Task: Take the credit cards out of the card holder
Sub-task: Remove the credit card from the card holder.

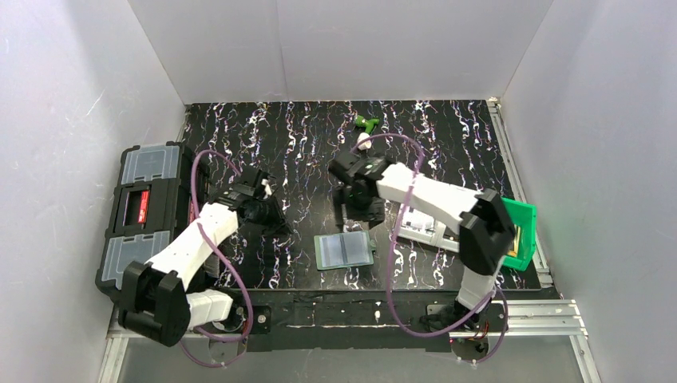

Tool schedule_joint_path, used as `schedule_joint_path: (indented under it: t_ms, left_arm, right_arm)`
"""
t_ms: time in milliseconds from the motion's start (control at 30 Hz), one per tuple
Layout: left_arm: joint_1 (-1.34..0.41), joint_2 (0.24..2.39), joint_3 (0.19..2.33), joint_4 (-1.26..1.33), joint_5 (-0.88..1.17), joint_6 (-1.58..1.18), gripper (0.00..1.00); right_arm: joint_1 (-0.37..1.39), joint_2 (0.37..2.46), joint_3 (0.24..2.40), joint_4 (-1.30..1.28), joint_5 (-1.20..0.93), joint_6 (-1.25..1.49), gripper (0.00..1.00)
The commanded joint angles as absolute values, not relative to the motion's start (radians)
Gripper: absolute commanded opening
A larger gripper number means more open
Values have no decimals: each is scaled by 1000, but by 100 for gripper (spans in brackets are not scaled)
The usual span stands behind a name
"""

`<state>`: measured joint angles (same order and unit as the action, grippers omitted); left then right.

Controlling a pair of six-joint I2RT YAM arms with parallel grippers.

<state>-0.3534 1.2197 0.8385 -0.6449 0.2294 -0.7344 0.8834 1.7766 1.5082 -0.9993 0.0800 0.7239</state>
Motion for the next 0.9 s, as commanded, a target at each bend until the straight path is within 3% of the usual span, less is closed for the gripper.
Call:
schedule_joint_path:
  t_ms: [0,467,867]
  left_arm:
    - [-299,1125,821,-733,163,-749,24]
    - [-269,1097,813,-741,194,-750,24]
    - [-270,1132,813,-710,229,-747,23]
  right_arm:
    - [982,1910,1633,-968,67,758,87]
    - [1052,2127,1736,-985,40,727,88]
    - [1052,2183,1720,-961,-27,703,67]
